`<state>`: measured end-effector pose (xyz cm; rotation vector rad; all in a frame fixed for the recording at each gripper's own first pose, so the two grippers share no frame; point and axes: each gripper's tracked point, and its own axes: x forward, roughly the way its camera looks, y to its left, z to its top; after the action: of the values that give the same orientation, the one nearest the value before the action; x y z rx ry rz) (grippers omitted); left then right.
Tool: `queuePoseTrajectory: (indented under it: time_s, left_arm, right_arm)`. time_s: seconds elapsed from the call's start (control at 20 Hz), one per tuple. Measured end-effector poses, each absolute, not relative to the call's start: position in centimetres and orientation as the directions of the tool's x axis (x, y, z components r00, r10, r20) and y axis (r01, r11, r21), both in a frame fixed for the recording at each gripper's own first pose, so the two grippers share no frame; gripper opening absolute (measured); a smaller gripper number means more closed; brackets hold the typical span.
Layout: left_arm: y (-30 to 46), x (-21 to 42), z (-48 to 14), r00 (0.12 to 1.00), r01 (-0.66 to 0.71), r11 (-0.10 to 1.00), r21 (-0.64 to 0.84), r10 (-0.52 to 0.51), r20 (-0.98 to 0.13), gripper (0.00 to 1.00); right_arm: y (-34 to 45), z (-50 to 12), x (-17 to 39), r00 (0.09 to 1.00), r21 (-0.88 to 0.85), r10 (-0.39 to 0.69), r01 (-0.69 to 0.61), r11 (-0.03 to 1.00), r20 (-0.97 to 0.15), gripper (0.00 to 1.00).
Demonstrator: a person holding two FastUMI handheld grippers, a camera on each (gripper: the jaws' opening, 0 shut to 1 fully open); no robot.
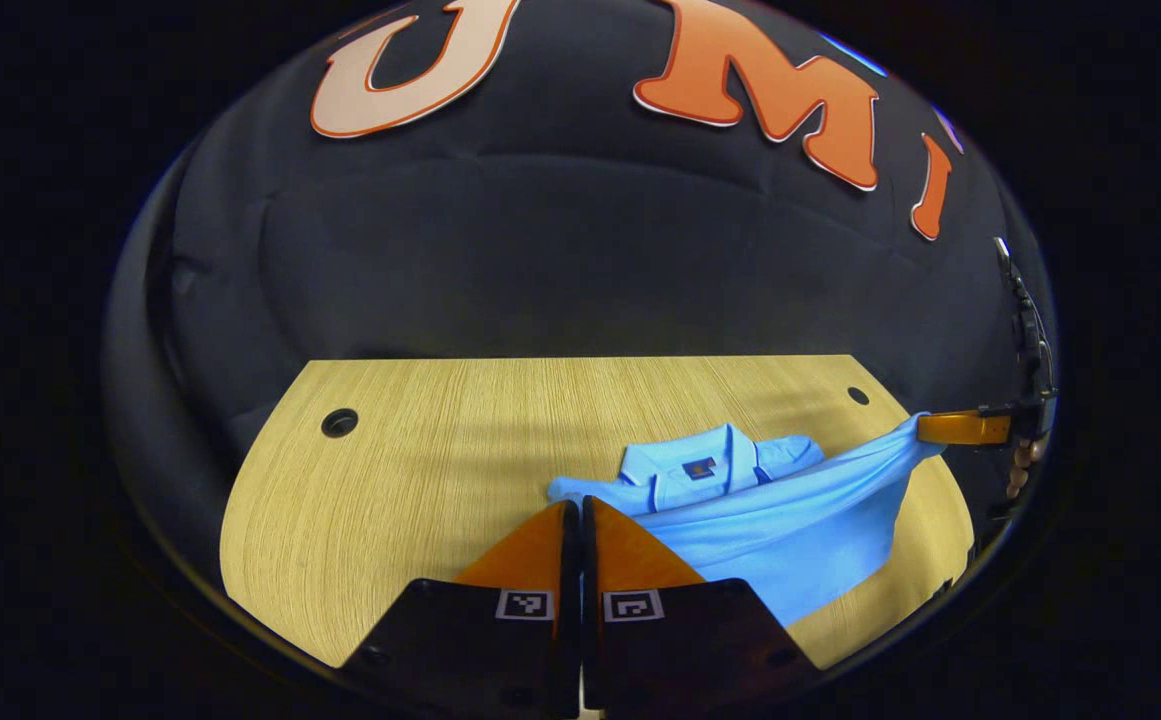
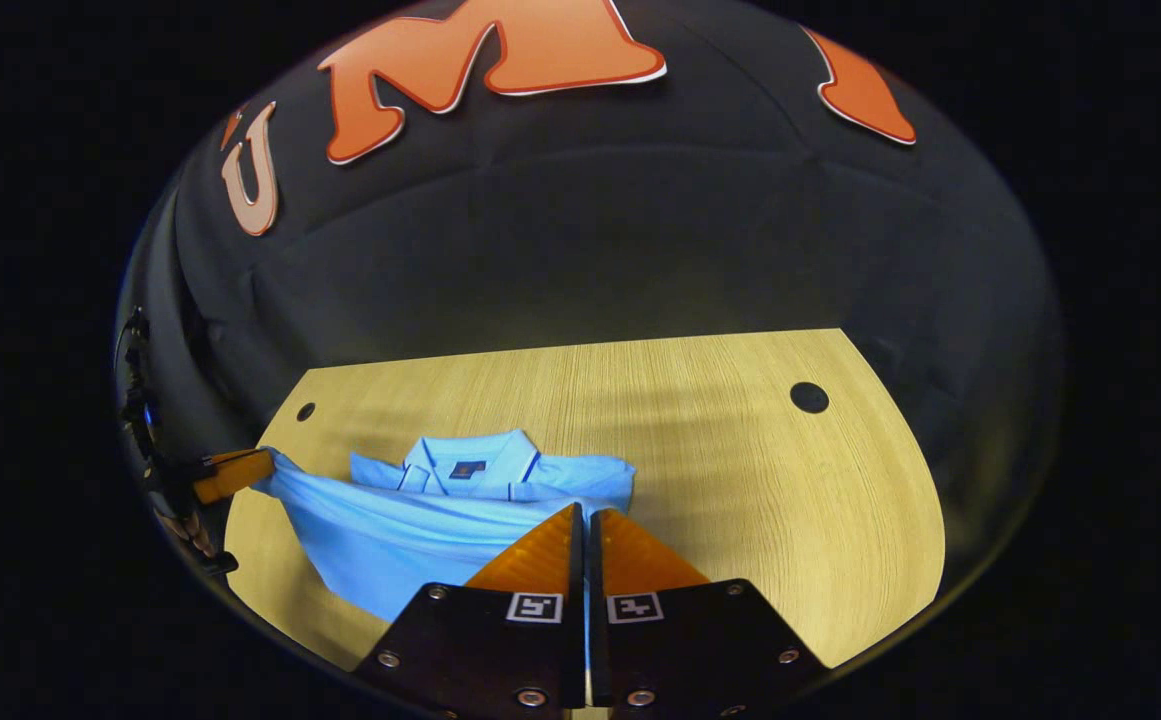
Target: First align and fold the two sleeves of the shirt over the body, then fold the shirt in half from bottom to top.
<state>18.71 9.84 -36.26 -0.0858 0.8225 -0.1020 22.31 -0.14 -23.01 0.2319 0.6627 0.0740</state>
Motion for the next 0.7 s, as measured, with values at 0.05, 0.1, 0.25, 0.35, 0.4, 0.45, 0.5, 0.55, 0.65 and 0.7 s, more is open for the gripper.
queuePoseTrajectory:
  time_s: [0.05,0.1,0.25,0.35,0.4,0.45,0.5,0.55,0.65,0.7]
  left_arm:
    - [10.0,19.6,-36.9,0.674,0.056,0.992,-0.114,-0.122,-0.728,0.05]
    - [10.1,20.4,-37.4,0.673,0.054,0.992,-0.113,-0.12,-0.73,0.06]
    - [10.3,22.5,-39.2,0.669,0.05,0.994,-0.101,-0.108,-0.736,0.06]
    - [10.1,23.5,-40.0,0.665,0.059,0.993,-0.098,-0.112,-0.738,0.08]
    - [10.0,23.6,-40.0,0.667,0.062,0.994,-0.095,-0.112,-0.737,0.1]
    - [10.3,24.1,-39.7,0.683,0.056,0.995,-0.08,-0.097,-0.724,0.18]
    - [10.4,24.4,-39.0,0.701,0.053,0.996,-0.073,-0.089,-0.708,0.27]
    - [10.5,24.7,-38.3,0.719,0.05,0.996,-0.07,-0.085,-0.69,0.45]
    - [10.9,24.5,-37.6,0.73,0.048,0.997,-0.052,-0.071,-0.68,0.79]
    - [11.1,24.3,-37.1,0.733,0.043,0.998,-0.04,-0.059,-0.678,0.87]
  right_arm:
    - [0.0,-23.3,23.3,0.784,0.24,0.139,0.012,0.971,-0.605,0.02]
    - [0.0,-23.6,24.3,0.783,0.248,0.142,0.016,0.969,-0.606,0.02]
    - [0.3,-24.2,27.1,0.79,0.258,0.144,0.018,0.966,-0.596,0.02]
    - [0.1,-24.0,28.5,0.809,0.245,0.124,0.025,0.969,-0.575,0.07]
    - [0.0,-23.8,29.2,0.823,0.24,0.109,0.034,0.97,-0.558,0.16]
    - [-0.1,-23.4,29.2,0.833,0.239,0.099,0.04,0.97,-0.545,0.23]
    - [-0.1,-23.4,29.3,0.837,0.234,0.093,0.042,0.971,-0.539,0.38]
    - [-0.1,-23.2,29.1,0.838,0.224,0.091,0.038,0.974,-0.538,0.48]
    - [-0.5,-22.8,28.5,0.843,0.177,0.072,0.028,0.984,-0.533,0.66]
    - [-0.8,-22.5,28.1,0.849,0.15,0.06,0.023,0.988,-0.524,0.75]
